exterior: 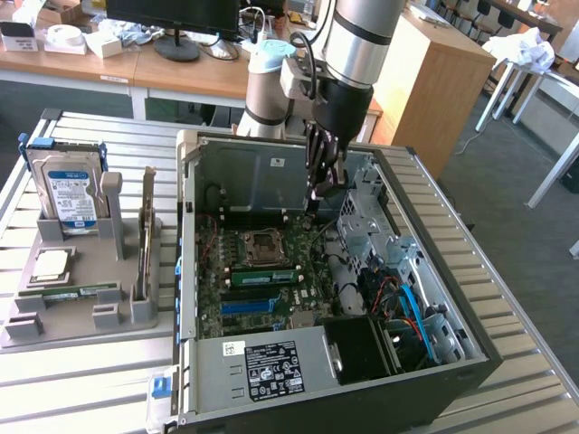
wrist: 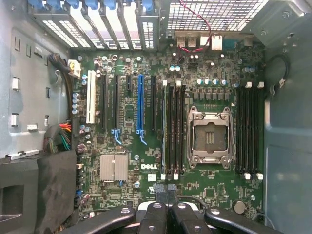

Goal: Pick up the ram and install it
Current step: 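Insert the ram into the slot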

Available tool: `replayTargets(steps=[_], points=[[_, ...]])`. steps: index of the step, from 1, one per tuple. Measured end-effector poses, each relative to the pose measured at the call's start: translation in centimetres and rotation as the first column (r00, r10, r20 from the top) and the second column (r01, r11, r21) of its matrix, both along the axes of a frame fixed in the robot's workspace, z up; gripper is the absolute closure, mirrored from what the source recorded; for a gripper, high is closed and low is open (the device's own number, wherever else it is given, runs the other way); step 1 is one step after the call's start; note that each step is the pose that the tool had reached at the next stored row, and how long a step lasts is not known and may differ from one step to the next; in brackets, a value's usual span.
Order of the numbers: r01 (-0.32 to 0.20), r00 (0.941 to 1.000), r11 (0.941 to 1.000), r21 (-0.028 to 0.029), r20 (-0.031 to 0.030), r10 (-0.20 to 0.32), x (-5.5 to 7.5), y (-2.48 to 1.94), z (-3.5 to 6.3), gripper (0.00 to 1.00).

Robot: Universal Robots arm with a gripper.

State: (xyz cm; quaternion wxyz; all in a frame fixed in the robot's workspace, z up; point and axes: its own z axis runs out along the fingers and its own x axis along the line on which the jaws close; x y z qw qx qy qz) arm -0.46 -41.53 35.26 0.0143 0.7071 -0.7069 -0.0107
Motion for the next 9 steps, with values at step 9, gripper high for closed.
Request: replayTargets(steps=[9], points=[[0.0, 1.0, 1.0, -0.0001, 0.0088, 0.0, 0.0, 0.0, -0.25, 0.9]])
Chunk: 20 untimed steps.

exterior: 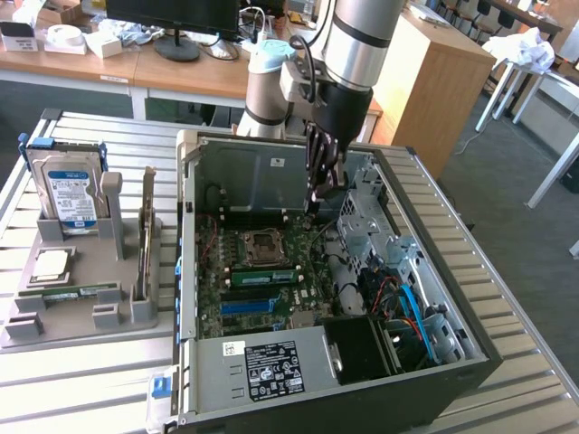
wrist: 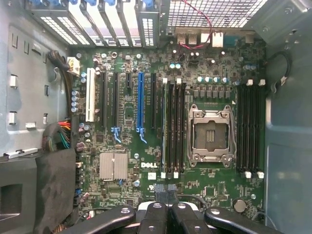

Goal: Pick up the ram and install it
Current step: 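Insert the ram into the slot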

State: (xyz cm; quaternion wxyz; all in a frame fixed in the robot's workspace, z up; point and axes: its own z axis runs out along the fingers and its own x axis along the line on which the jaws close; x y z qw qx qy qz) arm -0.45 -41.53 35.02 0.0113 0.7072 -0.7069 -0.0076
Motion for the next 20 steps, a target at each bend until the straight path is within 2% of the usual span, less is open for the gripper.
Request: replayTargets(steps=[20], points=[[0.0, 1.0, 1.0, 0.0, 0.0, 0.0, -0.01, 0.0, -0.52, 0.9]])
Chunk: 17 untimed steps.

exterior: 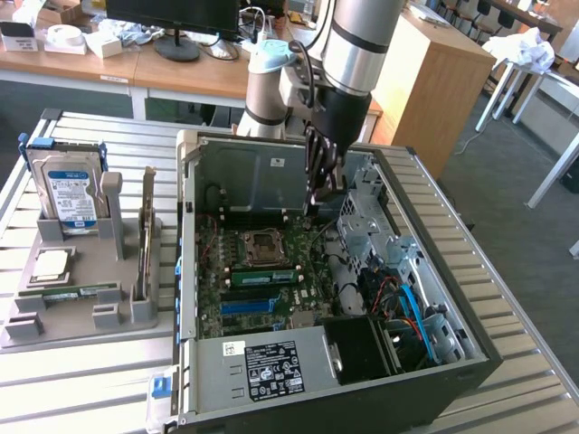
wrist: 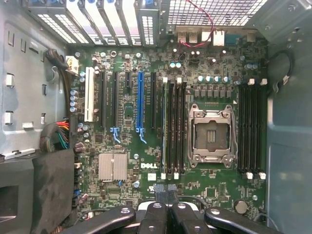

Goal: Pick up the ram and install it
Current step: 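Insert the ram into the slot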

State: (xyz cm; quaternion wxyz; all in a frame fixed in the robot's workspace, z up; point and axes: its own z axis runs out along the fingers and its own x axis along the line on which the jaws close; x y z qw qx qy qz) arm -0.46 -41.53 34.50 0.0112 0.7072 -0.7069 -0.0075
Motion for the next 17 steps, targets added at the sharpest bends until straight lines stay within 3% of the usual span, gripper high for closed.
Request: replayTargets(steps=[17], points=[[0.0, 1.0, 1.0, 0.0001, 0.0, 0.0, 0.0, 0.0, -0.53, 0.9]])
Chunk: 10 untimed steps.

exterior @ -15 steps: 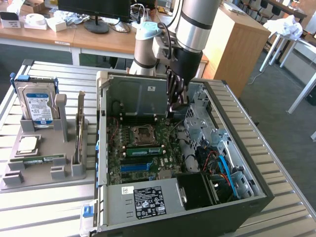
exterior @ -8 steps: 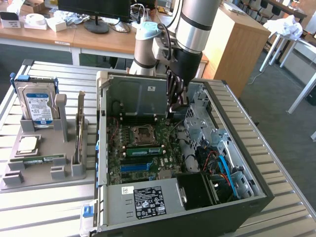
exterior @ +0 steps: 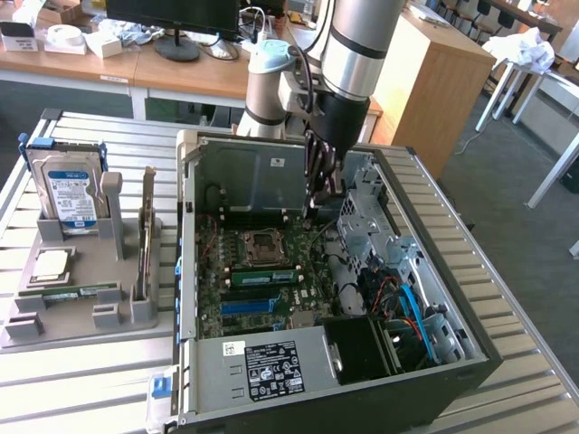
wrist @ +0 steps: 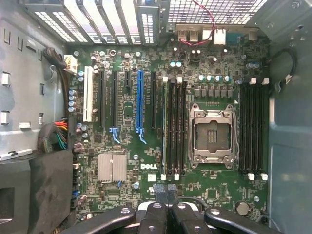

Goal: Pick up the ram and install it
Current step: 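Insert the ram into the slot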

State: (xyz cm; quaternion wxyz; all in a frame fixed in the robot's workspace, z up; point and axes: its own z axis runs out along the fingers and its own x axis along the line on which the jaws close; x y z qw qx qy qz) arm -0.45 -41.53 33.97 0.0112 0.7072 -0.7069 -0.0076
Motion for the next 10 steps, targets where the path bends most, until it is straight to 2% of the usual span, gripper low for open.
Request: replayTargets(steps=[10], points=[[0.0, 1.0, 1.0, 0.0, 0.0, 0.0, 0.0, 0.0, -0.41, 0.9]])
